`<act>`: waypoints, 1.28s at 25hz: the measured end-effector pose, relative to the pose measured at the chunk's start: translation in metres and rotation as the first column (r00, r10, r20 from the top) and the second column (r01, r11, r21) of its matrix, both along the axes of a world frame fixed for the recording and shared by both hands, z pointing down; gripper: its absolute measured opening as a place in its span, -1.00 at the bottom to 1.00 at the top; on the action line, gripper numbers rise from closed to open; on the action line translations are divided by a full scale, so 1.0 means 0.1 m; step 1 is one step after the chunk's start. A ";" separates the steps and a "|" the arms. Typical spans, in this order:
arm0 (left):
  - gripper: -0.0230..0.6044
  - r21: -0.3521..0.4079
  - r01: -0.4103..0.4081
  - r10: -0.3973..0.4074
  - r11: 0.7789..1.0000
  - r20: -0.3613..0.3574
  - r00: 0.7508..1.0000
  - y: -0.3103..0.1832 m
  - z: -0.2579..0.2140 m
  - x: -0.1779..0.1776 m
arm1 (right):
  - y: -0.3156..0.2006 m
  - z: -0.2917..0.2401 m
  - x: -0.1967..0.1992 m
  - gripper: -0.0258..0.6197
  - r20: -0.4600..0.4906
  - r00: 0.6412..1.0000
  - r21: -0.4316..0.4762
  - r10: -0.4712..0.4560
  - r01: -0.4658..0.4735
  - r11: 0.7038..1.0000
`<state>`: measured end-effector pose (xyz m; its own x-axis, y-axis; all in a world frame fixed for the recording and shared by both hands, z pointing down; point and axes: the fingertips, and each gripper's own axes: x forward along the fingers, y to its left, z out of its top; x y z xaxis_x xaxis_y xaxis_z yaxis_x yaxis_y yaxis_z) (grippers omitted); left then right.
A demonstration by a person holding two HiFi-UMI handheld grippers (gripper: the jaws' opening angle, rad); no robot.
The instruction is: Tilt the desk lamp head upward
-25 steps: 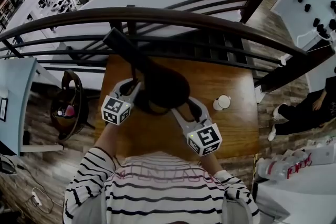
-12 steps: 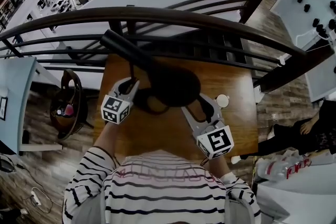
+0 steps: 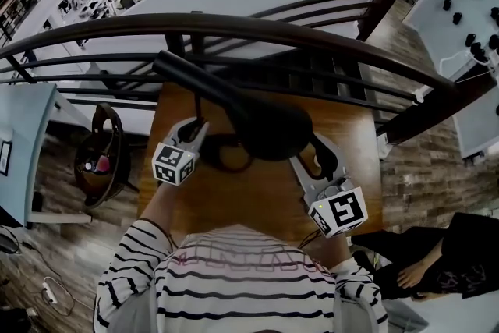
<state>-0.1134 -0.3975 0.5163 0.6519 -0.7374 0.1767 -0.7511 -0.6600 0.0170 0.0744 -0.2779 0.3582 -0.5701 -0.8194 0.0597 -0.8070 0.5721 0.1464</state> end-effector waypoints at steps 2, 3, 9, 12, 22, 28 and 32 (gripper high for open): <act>-0.76 -0.004 0.001 -0.001 1.000 0.005 1.000 0.00 0.01 0.00 | -0.01 -0.01 -0.02 -0.31 0.037 0.999 -0.007 -0.012 0.012 1.000; -0.76 -0.005 0.002 -0.002 1.000 0.008 1.000 0.01 0.01 0.00 | -0.02 -0.03 -0.03 -0.32 0.062 0.998 -0.008 -0.018 0.018 1.000; -0.76 -0.004 0.008 -0.008 1.000 0.004 1.000 0.02 0.01 0.00 | -0.07 -0.34 0.00 -0.39 0.194 0.980 0.039 -0.045 0.038 0.999; -0.76 -0.004 0.008 -0.008 1.000 0.000 1.000 0.02 0.00 0.01 | -0.10 -0.53 0.01 -0.39 0.208 0.976 0.072 -0.069 0.055 0.996; -0.76 0.000 0.018 -0.018 1.000 -0.017 1.000 0.04 -0.01 -0.01 | -0.12 -1.02 -0.07 -0.45 0.303 0.942 0.074 -0.148 0.132 0.989; -0.75 0.007 0.018 -0.018 1.000 -0.032 0.999 0.03 -0.02 -0.06 | -0.15 -1.23 -0.17 -0.45 0.236 0.961 0.048 -0.145 0.138 0.989; -0.75 0.010 0.015 -0.014 1.000 -0.038 0.999 0.04 -0.04 -0.05 | -0.16 -1.35 -0.19 -0.45 0.224 0.963 0.057 -0.149 0.140 0.989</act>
<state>-0.1179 -0.3935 0.5127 0.6471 -0.7485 0.1448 -0.7596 -0.6492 0.0390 0.0551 -0.2940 0.2231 -0.6772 -0.7266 -0.1162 -0.7311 0.6823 -0.0054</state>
